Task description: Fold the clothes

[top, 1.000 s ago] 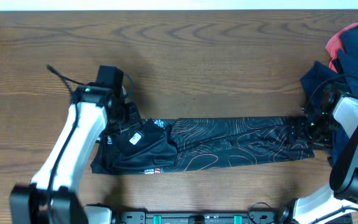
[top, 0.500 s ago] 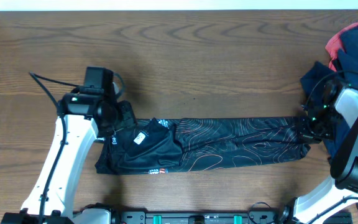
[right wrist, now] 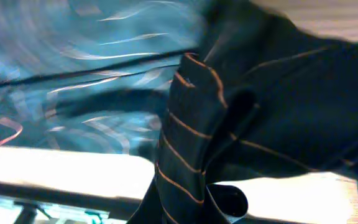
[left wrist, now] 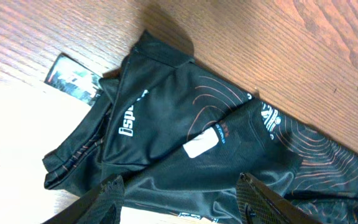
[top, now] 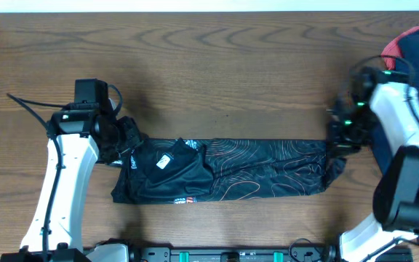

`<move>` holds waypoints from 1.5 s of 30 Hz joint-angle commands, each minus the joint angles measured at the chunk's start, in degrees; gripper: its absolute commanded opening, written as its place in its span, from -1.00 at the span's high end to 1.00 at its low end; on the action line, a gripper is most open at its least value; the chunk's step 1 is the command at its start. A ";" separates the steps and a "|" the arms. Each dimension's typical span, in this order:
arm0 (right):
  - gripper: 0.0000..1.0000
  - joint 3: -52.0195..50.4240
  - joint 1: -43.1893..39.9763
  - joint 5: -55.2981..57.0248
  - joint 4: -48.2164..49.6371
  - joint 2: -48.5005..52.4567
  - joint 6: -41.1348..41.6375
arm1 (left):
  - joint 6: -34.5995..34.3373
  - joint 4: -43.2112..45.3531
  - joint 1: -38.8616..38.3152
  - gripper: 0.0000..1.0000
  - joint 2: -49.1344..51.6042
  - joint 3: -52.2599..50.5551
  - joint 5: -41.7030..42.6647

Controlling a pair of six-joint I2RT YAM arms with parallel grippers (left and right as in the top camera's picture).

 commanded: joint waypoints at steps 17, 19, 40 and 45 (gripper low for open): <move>0.86 0.57 33.70 -1.07 3.96 -2.21 21.51 | 0.00 -1.07 0.94 -0.23 -0.50 0.17 -0.52; 0.84 0.59 34.60 -1.11 4.87 -2.12 21.55 | 0.50 -1.25 0.96 -0.23 -0.50 0.17 -0.52; -0.07 0.59 34.51 -5.35 7.93 -2.14 16.85 | 1.07 -3.69 0.94 -0.37 -0.50 0.15 -0.55; -0.11 0.59 32.72 7.65 5.33 -2.12 24.83 | 2.80 -6.21 0.94 -0.40 -0.48 -0.09 -1.20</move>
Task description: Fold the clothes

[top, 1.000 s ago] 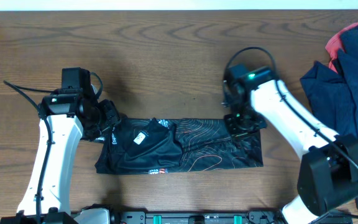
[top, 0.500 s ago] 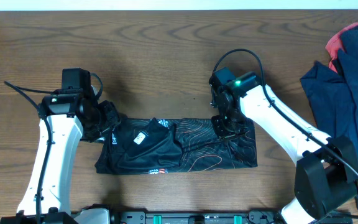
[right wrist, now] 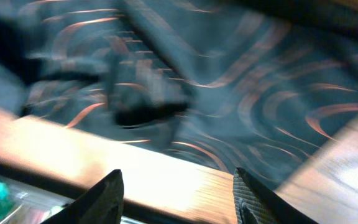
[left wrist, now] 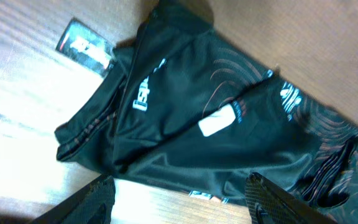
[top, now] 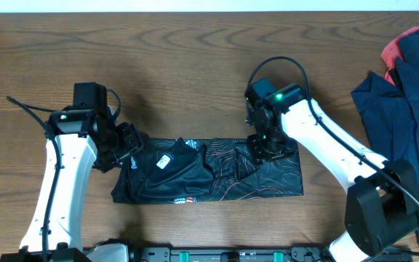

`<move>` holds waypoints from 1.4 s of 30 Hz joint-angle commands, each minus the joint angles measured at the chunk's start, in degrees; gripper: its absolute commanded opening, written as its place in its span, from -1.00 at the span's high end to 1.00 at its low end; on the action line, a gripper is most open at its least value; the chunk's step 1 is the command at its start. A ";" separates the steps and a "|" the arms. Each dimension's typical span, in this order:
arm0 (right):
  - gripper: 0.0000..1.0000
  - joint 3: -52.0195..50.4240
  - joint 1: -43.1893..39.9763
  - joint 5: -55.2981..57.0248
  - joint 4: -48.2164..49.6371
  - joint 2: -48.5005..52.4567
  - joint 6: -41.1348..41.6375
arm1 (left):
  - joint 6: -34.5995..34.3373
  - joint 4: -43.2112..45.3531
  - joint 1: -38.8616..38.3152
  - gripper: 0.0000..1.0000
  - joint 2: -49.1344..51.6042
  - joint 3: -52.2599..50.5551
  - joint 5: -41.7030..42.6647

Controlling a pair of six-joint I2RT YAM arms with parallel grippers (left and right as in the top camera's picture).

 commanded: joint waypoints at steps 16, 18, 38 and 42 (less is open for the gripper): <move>-0.20 0.59 -5.84 11.89 -2.01 0.28 4.31 | 2.69 13.97 0.28 -0.76 11.96 -14.29 -3.63; -0.21 0.59 -5.84 11.91 -2.03 0.28 4.33 | 2.89 14.80 0.28 -0.73 14.71 -14.40 -2.89; -0.14 0.59 -8.94 11.93 -3.08 0.26 4.37 | 4.33 6.08 8.81 0.88 18.23 3.13 -8.79; -0.13 0.59 -10.69 11.93 -3.15 0.26 4.35 | 4.35 4.87 9.73 0.88 18.23 4.61 -8.79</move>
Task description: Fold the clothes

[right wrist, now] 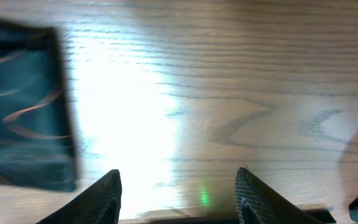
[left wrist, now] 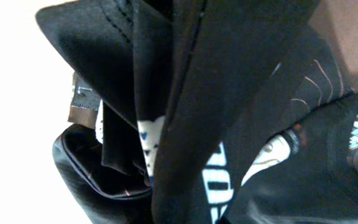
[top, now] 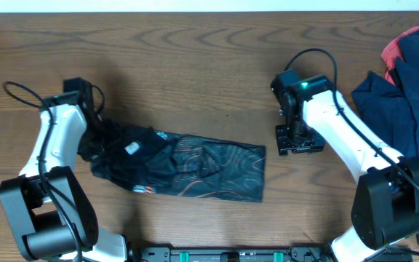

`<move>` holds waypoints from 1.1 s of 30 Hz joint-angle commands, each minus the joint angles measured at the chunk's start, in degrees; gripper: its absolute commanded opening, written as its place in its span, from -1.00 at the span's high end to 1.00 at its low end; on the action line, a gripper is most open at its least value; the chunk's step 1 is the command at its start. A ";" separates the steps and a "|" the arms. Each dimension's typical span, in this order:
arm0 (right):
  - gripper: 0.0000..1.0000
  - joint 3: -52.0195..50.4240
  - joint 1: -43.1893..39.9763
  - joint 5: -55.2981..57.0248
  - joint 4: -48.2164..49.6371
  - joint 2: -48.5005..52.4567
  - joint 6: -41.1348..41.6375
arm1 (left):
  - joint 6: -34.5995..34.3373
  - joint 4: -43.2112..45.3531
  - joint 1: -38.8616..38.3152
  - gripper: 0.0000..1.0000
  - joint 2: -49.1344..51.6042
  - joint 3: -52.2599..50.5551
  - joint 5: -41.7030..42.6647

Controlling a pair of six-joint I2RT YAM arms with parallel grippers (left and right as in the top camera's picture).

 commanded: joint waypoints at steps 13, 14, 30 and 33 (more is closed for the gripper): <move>-0.15 0.59 -2.84 0.61 -0.13 0.26 0.22 | 0.76 -4.76 -2.36 0.88 -0.81 0.72 2.84; -0.16 0.59 -2.84 0.61 -0.11 0.26 0.22 | 0.76 -5.46 -3.63 0.88 -1.27 0.72 3.17; -0.22 0.59 -2.93 0.57 0.46 0.28 0.20 | -16.00 0.28 -46.66 0.88 -8.55 0.72 3.50; -0.22 0.59 -2.93 0.55 0.13 0.28 0.20 | -19.56 4.39 -51.84 0.88 -6.51 0.72 3.50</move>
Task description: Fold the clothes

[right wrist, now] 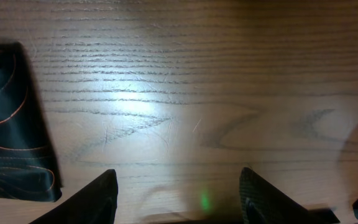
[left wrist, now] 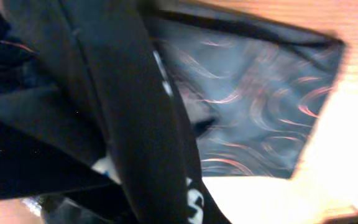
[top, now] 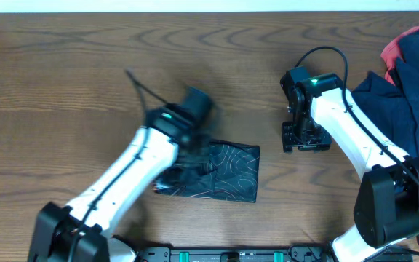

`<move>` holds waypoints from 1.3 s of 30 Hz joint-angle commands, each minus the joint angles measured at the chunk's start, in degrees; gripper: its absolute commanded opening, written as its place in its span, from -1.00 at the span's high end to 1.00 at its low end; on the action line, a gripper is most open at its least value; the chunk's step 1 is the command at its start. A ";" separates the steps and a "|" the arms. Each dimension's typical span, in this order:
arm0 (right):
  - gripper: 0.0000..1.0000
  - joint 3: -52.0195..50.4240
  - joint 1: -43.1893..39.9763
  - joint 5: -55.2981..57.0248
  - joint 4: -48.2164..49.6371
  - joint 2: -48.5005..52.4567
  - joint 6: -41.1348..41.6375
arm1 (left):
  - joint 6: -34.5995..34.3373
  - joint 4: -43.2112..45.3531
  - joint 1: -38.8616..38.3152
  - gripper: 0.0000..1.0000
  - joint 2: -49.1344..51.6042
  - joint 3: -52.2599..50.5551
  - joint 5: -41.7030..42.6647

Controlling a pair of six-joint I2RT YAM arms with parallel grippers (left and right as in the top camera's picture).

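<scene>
The black garment (top: 228,175) with thin orange swirl lines lies folded short at the table's middle front. My left gripper (top: 193,149) hangs over its left half and is shut on a raised fold of it. In the left wrist view that black fold (left wrist: 123,124) drapes across the lens and hides the fingers, with the patterned layer (left wrist: 253,106) flat beneath. My right gripper (top: 305,140) stands open over bare wood to the right of the garment. Between its fingertips (right wrist: 107,196) there is nothing, and the garment's right edge (right wrist: 11,124) shows at the far left.
A heap of dark blue and red clothes (top: 406,73) lies at the table's right edge, behind the right arm. The wooden table (top: 217,65) stretches bare along the back and left. The rig's front rail (top: 217,255) runs along the near edge.
My left gripper, then at the garment's left end far left, is now over the garment's middle with that end in it. The garment is shorter. The right gripper has barely moved.
The garment lay stretched long, my right gripper shut on its right end, my left open by its left end. Then the right end lay folded to the middle. Then the right gripper was open on bare wood and the left gripped the left end, now over the middle.
</scene>
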 commanded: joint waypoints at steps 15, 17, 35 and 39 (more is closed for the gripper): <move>-0.22 0.59 -0.44 0.55 -1.27 0.28 -0.02 | -9.38 13.86 -10.27 0.88 3.39 0.42 3.37; -0.22 0.59 -0.44 0.55 -1.25 0.28 0.00 | -9.38 15.06 -10.38 0.88 3.39 0.42 6.54; -0.20 0.59 0.44 -22.14 4.39 0.28 -12.74 | 7.87 5.92 9.22 0.07 -11.34 0.87 2.05; -0.27 0.57 3.10 -24.50 6.56 0.28 -12.66 | 7.87 4.81 14.47 0.07 -9.79 -0.09 1.55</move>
